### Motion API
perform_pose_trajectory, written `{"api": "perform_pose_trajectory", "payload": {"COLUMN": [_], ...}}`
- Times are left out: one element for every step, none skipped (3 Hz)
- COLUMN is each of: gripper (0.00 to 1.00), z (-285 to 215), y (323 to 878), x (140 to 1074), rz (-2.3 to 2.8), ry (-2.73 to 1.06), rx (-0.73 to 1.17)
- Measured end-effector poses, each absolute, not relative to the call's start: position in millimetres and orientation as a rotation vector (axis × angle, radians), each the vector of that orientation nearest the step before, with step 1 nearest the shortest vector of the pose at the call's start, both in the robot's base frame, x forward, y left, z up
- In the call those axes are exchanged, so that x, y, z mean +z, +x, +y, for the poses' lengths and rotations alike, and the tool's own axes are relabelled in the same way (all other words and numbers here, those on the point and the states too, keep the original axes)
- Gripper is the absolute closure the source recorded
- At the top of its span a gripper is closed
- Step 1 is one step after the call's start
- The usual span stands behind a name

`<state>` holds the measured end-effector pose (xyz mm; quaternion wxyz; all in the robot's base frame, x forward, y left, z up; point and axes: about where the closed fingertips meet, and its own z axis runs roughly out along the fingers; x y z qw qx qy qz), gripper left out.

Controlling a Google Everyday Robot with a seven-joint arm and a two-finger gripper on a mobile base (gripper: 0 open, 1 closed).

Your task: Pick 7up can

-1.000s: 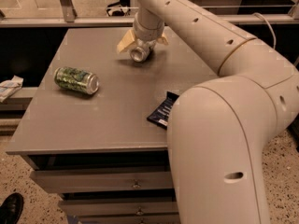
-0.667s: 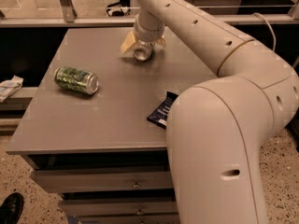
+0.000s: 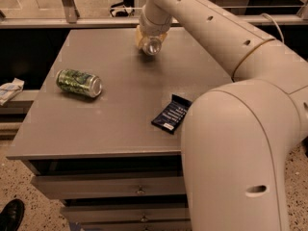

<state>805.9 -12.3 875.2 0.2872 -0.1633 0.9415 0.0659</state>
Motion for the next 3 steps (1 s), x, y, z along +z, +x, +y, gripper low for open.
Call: {"api": "perform_pose_trajectory", "payload": {"gripper": [0.83,1.0,1.0], "z": [-6.4,-9.7,-26.1], "y": [799.5,780.7,762.1], "x": [896.6,939.3,970.6], "rz": [2.456,2.333,2.245], "ry": [-0.485,-0.542,-0.559], "rx": [0.215,0.345,0.451]}}
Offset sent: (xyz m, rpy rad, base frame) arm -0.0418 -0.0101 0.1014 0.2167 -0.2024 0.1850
